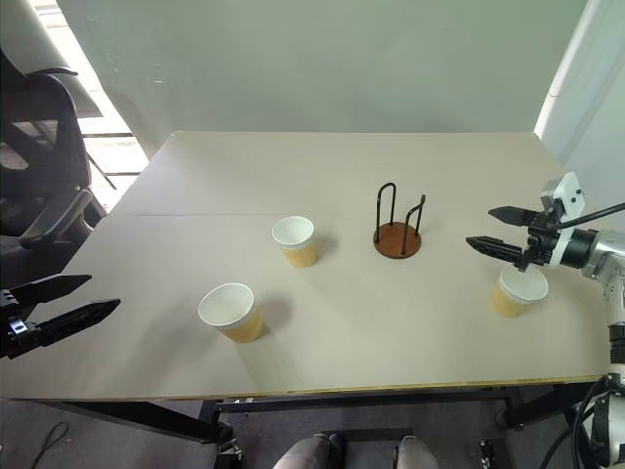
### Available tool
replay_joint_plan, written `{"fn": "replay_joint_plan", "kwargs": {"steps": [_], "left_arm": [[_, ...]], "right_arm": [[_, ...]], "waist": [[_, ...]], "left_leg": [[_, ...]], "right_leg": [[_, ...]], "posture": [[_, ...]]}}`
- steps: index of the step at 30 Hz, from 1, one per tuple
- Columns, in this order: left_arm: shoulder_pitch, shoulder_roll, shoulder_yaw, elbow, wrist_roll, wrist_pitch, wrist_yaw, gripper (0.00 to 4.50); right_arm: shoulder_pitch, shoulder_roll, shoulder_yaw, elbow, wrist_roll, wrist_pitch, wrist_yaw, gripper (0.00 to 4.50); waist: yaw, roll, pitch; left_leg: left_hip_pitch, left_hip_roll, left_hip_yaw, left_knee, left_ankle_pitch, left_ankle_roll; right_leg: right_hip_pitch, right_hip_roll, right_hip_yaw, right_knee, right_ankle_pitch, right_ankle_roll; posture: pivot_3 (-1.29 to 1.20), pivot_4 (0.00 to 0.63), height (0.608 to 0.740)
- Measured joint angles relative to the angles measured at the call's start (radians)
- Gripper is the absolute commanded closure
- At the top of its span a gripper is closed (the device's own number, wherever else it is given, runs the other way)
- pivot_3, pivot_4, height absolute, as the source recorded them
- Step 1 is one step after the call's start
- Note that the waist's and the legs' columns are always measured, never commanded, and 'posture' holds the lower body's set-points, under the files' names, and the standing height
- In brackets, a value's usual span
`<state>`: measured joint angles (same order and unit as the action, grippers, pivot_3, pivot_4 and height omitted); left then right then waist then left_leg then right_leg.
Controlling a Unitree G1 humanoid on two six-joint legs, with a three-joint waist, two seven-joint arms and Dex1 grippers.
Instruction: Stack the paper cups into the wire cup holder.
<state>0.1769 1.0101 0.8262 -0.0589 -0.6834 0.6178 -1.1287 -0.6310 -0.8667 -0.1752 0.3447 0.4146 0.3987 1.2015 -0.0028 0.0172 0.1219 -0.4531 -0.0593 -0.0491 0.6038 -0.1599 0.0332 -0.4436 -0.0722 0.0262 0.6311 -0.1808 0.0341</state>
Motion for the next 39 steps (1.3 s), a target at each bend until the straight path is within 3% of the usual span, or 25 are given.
{"fn": "replay_joint_plan", "kwargs": {"steps": [17, 26, 33, 39], "left_arm": [[-0.072, 0.02, -0.005, 0.02, 0.012, -0.015, 0.001, 0.04], [-0.135, 0.049, -0.034, 0.036, 0.006, -0.006, -0.028, 0.04], [-0.277, 0.053, -0.157, 0.062, -0.008, -0.004, -0.03, 0.04], [-0.339, 0.048, -0.224, 0.066, -0.02, -0.004, -0.032, 0.04]], "right_arm": [[0.021, -0.008, -0.002, -0.035, 0.008, 0.023, -0.002, 0.04], [0.11, -0.024, -0.048, -0.196, 0.082, 0.113, -0.013, 0.04], [0.192, 0.109, -0.03, -0.483, 0.226, 0.282, -0.121, 0.04], [0.2, 0.285, 0.096, -0.54, 0.153, 0.34, -0.377, 0.04]], "waist": [[0.0, 0.0, 0.0], [0.002, -0.001, -0.001], [-0.001, -0.002, -0.001], [-0.006, -0.005, -0.003]], "left_leg": [[0.001, 0.0, 0.0, 0.0, 0.0, 0.0], [0.001, 0.0, 0.0, 0.0, 0.001, 0.0], [0.002, 0.0, 0.001, 0.001, 0.002, -0.001], [0.003, 0.0, 0.0, 0.002, 0.003, -0.001]], "right_leg": [[0.0, 0.0, 0.0, 0.002, 0.0, 0.0], [0.001, 0.0, 0.0, 0.002, 0.0, 0.0], [0.001, 0.0, 0.0, 0.004, 0.0, 0.0], [0.0, 0.0, 0.0, 0.005, 0.001, -0.001]], "posture": [[0.0, 0.15, 0.74], [0.0, 0.15, 0.74], [0.0, 0.15, 0.74], [0.0, 0.15, 0.74]]}}
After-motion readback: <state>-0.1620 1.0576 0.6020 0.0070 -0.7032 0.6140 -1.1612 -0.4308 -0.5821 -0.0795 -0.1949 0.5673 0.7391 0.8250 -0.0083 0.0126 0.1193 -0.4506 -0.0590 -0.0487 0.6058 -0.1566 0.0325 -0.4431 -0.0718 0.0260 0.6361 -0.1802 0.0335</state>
